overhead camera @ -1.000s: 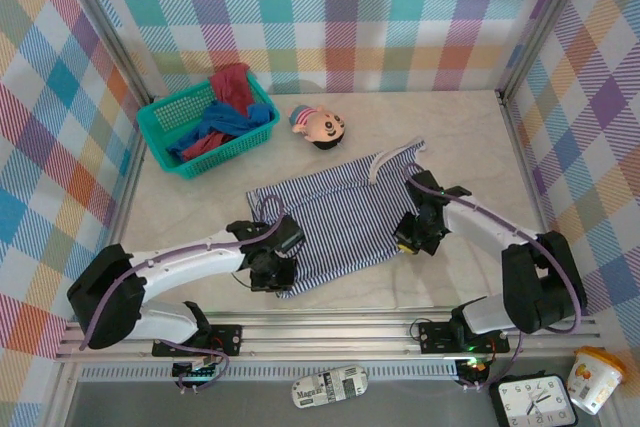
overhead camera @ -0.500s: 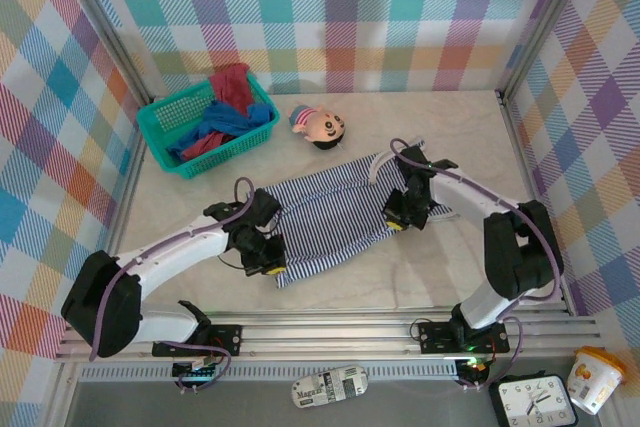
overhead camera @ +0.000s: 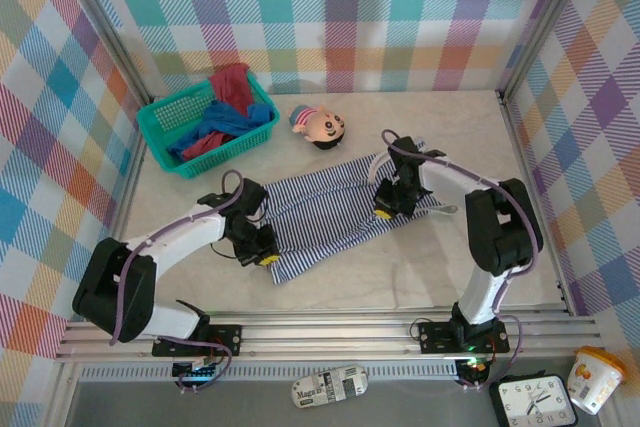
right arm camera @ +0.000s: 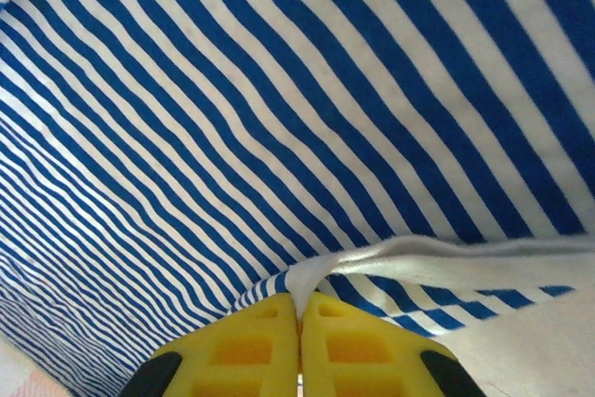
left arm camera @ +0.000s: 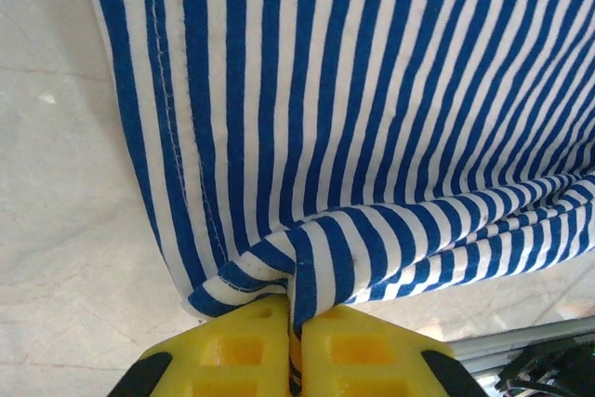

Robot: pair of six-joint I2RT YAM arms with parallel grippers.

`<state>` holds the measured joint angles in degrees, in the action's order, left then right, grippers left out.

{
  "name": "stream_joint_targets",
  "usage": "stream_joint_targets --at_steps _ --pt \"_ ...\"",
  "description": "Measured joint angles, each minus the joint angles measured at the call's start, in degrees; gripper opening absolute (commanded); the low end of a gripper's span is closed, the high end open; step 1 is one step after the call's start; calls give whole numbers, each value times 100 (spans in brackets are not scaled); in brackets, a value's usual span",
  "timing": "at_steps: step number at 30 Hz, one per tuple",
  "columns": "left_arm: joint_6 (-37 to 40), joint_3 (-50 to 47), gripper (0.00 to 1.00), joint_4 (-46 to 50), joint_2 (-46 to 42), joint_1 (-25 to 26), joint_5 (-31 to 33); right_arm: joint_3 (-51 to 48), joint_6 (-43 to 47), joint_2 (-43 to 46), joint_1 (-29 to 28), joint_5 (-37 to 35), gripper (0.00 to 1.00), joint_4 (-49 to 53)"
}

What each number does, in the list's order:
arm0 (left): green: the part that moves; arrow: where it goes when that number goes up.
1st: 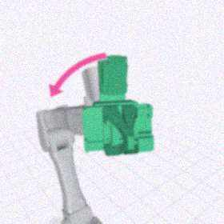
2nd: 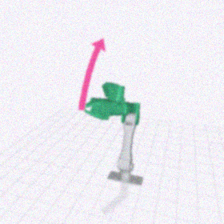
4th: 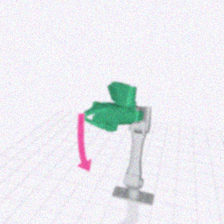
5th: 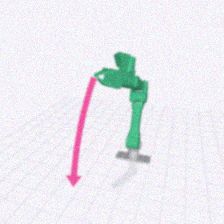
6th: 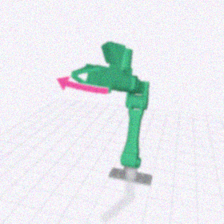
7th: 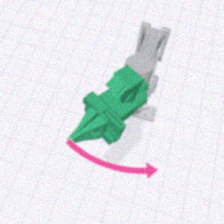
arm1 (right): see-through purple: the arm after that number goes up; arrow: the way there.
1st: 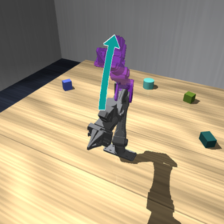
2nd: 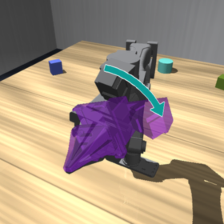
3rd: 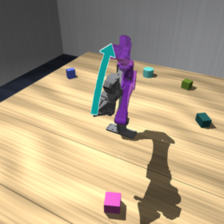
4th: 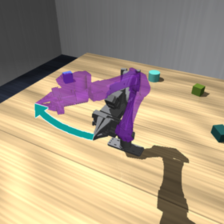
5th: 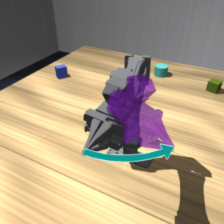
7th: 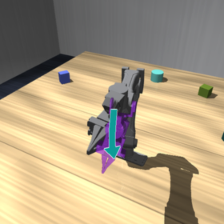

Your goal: Fold and stack the tank tops

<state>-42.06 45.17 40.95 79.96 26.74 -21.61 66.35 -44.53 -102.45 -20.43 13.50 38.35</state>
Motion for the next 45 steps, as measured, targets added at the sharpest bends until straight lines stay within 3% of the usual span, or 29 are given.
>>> stream_joint_targets --at_steps 20,38,45 --pt "247 247 16 -103 354 -273 352 544 2 -787 140 264 14 -306" --pt "140 192 19 -688 518 -1141 323 446 -2 -769 398 334 18 -645" --pt "483 332 46 -328 428 -1047 442 374 -24 -769 398 380 31 -855"
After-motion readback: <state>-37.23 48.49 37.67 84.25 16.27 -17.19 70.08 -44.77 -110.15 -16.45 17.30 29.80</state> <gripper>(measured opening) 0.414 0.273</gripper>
